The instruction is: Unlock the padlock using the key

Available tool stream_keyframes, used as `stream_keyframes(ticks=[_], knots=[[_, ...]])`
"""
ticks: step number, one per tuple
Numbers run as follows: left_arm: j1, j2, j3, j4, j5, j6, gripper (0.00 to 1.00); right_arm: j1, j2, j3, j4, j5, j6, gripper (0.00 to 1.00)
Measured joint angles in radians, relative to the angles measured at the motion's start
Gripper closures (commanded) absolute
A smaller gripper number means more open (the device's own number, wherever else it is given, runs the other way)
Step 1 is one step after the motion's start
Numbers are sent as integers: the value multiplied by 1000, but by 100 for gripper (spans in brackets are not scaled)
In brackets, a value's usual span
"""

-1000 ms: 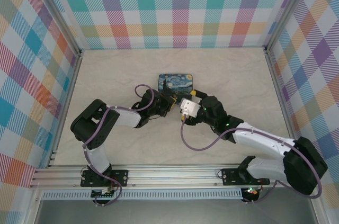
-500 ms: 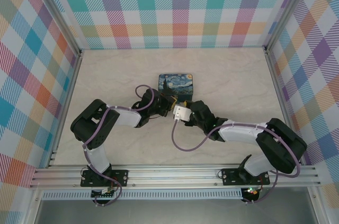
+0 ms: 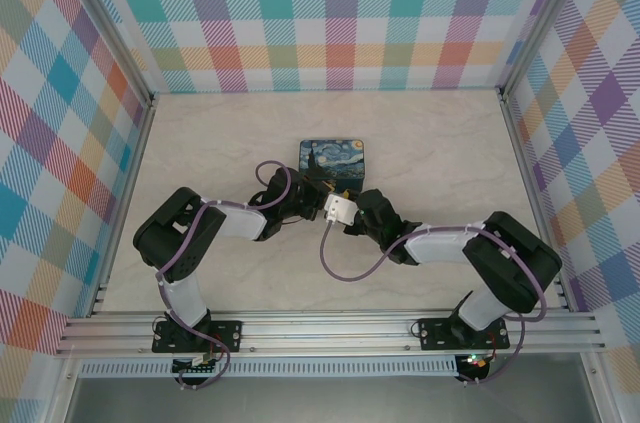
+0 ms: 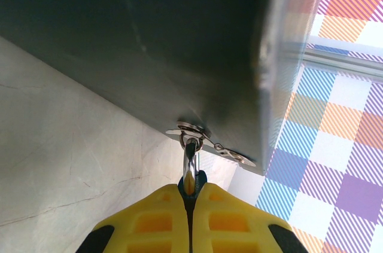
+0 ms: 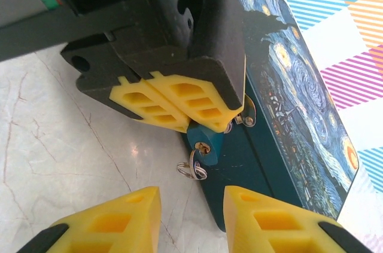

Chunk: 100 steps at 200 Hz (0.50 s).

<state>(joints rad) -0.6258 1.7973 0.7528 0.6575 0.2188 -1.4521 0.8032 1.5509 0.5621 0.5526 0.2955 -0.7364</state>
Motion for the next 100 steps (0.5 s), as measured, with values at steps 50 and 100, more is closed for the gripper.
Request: stream_keyframes(ticks=[50, 100], knots=[[-1, 0, 0, 0, 0, -3, 100, -6, 37, 1, 36, 0, 21, 72], [-1, 0, 0, 0, 0, -3, 100, -12, 47, 14, 61, -2, 30, 74]])
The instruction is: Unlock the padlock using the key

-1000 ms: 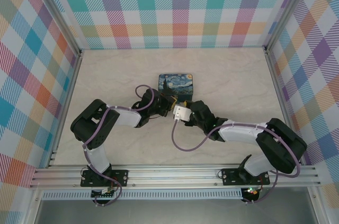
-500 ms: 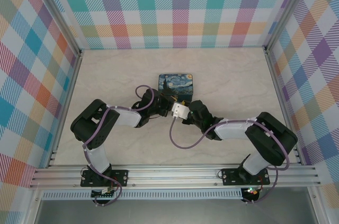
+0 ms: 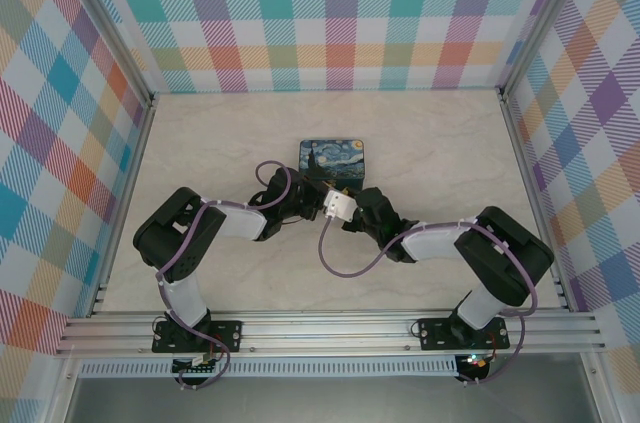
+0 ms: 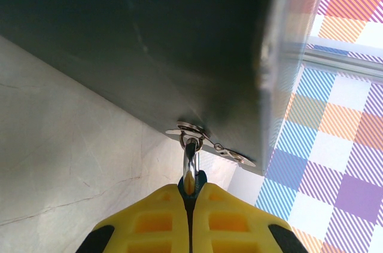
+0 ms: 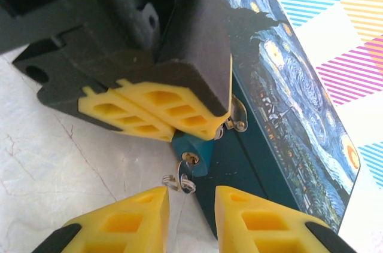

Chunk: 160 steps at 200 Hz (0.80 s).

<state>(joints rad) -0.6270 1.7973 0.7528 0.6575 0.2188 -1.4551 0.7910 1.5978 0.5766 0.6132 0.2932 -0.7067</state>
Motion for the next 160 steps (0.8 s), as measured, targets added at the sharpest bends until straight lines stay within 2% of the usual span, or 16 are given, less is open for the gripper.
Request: stream_keyframes(ticks=[122, 160], knots=[[0, 0, 0, 15, -6, -21, 100, 0, 43, 33, 24, -1, 47, 100], [0, 0, 0, 30, -14, -23, 100, 0, 43, 47, 15, 14, 86, 100]])
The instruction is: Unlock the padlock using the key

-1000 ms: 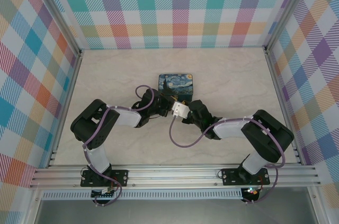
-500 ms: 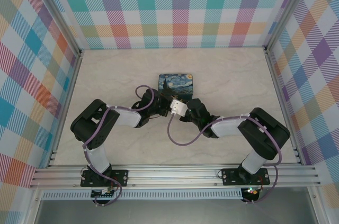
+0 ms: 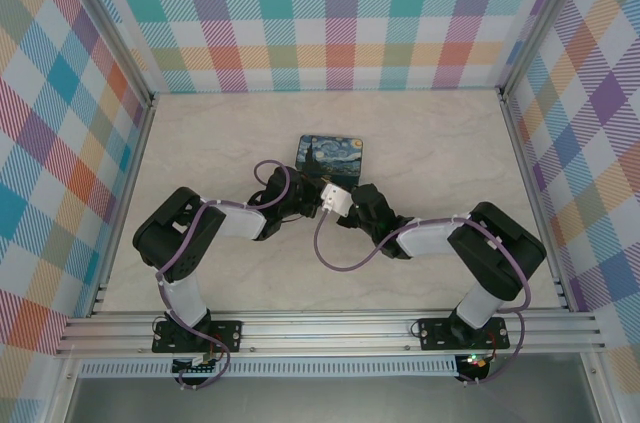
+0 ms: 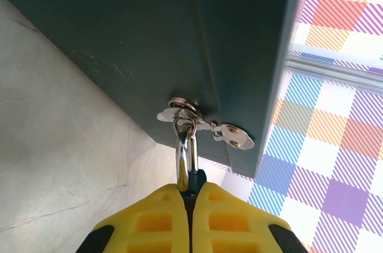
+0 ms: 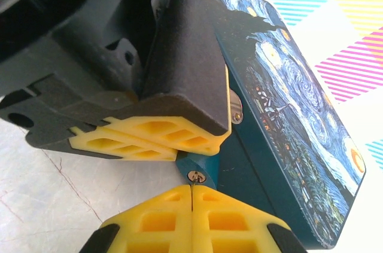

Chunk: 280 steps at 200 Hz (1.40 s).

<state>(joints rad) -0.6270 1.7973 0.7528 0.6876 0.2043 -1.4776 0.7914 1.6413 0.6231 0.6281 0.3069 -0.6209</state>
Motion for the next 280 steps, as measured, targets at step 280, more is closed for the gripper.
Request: stream_keyframes(ticks=[280], knots=[[-17, 0, 0, -1, 3, 0, 100, -152, -91, 20, -157, -376, 986, 78]])
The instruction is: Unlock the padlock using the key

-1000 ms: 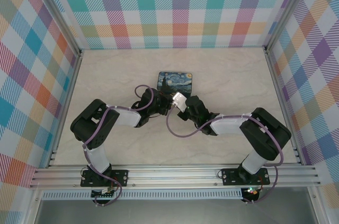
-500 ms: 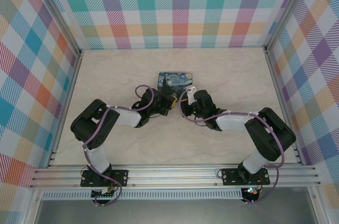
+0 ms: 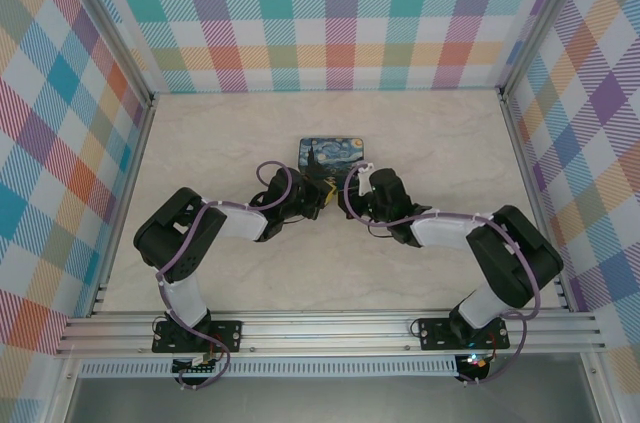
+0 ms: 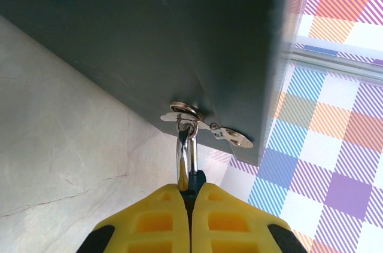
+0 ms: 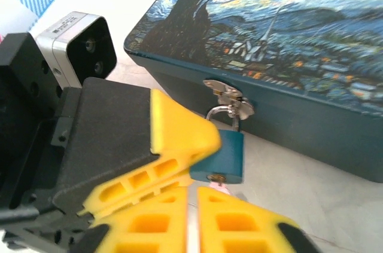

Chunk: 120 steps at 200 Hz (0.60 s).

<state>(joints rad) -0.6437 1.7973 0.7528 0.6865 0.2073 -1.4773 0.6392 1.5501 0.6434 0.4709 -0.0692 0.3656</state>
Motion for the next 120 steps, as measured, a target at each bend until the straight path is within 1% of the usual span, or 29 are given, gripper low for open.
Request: stream_keyframes(ticks=[15, 29, 71, 83, 105, 120], knots=[[0, 0, 0, 0, 0, 0, 100, -17, -35, -9, -22, 9, -28, 70], [0, 0, 0, 0, 0, 0, 100, -27, -63, -13, -40, 17, -59, 66], [0, 0, 0, -1, 0, 0, 100, -28, -80, -13, -63, 19, -197, 61], [0, 0, 0, -1, 0, 0, 100, -12, -76, -14, -57, 32, -261, 59], [0, 0, 0, -2, 0, 0, 100, 49, -52, -37, 2, 77, -406, 53], [0, 0, 0, -3, 0, 0, 100, 82, -24, -54, 42, 105, -491, 53]])
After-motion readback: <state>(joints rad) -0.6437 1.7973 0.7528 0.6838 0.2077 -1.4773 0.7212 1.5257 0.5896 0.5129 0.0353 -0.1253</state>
